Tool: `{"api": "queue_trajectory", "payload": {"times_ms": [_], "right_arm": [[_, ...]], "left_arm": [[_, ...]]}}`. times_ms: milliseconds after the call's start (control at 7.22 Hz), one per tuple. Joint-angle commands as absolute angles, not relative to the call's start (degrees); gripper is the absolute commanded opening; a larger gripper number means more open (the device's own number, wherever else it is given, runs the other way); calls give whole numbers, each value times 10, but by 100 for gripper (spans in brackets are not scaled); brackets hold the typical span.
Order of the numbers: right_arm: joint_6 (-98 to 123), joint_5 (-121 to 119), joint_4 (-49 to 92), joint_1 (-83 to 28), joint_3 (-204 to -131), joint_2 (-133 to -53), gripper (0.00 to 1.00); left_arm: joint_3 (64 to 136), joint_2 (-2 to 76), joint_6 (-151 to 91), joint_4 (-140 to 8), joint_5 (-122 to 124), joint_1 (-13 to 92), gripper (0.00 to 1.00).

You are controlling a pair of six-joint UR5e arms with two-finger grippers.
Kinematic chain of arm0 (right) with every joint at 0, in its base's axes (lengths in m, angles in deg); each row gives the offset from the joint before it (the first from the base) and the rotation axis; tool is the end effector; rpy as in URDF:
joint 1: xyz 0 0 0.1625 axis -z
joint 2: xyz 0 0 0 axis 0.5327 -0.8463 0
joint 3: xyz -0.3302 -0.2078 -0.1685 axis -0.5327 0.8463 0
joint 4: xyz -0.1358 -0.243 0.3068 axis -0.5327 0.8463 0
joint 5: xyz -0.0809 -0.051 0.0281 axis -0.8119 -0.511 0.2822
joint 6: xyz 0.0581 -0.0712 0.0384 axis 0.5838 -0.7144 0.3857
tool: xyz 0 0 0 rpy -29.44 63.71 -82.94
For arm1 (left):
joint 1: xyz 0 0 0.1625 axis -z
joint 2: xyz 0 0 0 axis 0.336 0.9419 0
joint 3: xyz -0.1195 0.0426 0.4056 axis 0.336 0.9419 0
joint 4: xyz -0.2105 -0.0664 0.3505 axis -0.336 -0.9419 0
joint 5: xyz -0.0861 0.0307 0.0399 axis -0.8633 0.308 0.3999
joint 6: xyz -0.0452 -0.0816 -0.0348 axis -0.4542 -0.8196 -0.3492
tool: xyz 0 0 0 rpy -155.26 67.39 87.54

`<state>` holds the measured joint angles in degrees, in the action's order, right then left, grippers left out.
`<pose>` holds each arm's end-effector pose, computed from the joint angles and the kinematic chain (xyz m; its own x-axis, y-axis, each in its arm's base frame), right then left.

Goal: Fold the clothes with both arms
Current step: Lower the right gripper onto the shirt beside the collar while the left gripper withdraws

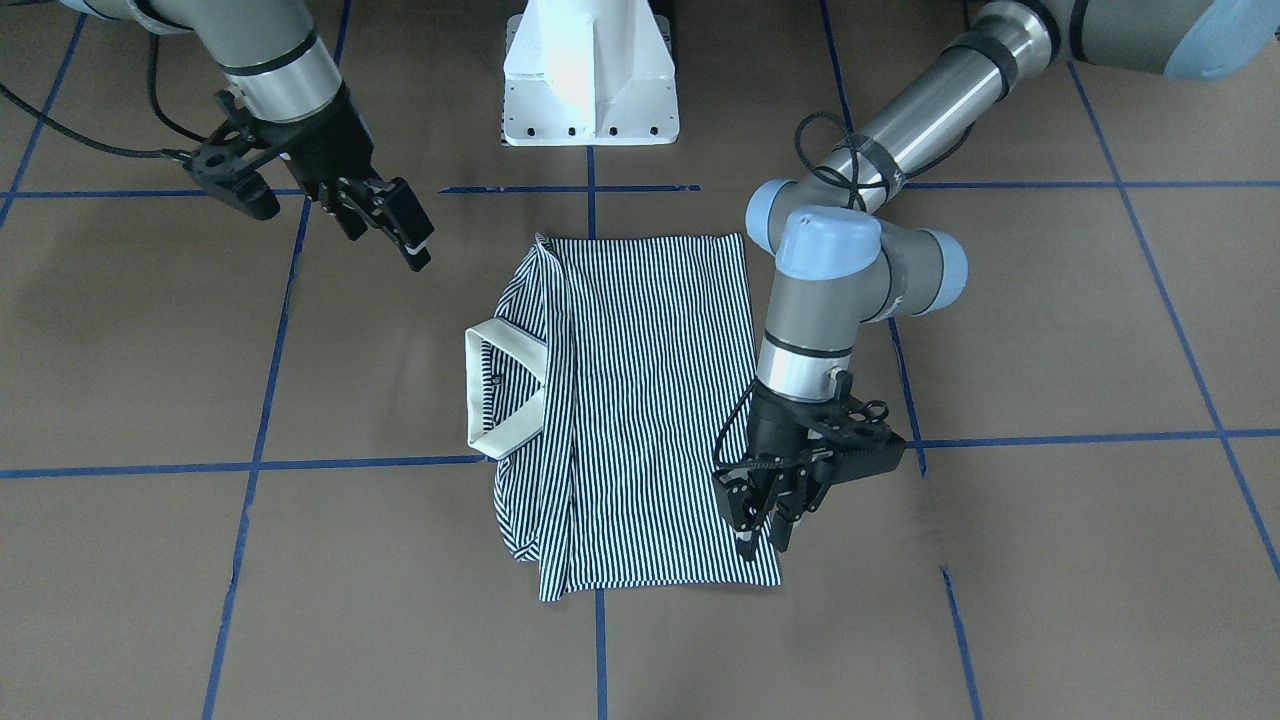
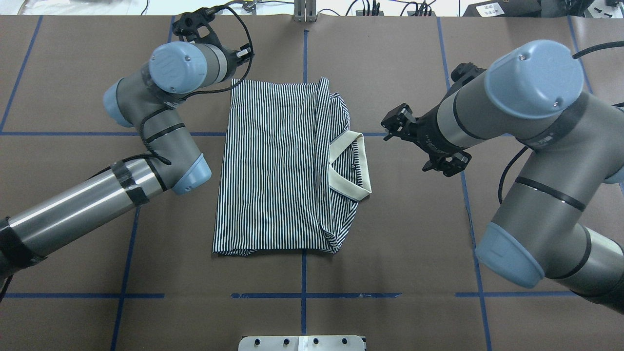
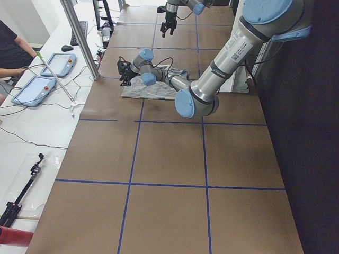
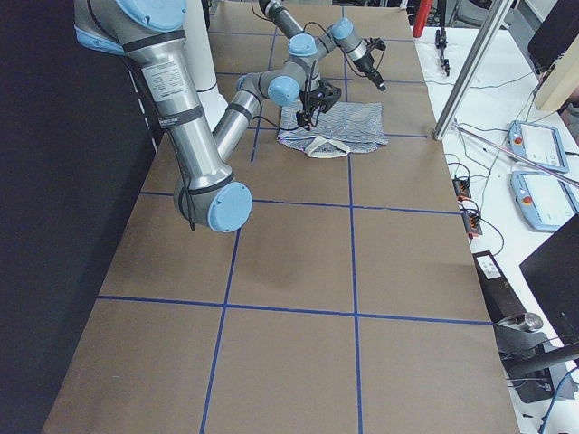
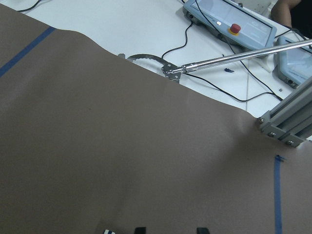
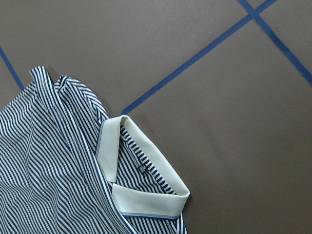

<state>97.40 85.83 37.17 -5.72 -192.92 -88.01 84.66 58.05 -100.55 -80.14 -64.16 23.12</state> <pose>-0.3733 -0.4176 0.2122 0.4081 0.5572 0.7232 -0.4642 0.8088 -0.3611 0.4638 -0.6184 0.2609 0.3531 -0.2121 -0.9112 0.6907 0.7160 0.1010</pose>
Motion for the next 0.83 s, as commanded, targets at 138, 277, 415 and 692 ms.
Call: {"api": "queue_trajectory", "payload": {"times_ms": [138,277,415,692], "right_arm": [[906,782,388,60,-1859,-809,100],[815,778,392,78,-1841,-802,100],[728,776,393,90,-1812,-791,100],[670,761,392,107,-1771,-755,100]], "left_arm": [[994,468,-1003,-802,-690,248,45],[1001,461,-1003,-802,-690,248,45],[1003,457,-1004,-802,-690,248,45],[1005,450,-1008,-802,-690,248,45]]}}
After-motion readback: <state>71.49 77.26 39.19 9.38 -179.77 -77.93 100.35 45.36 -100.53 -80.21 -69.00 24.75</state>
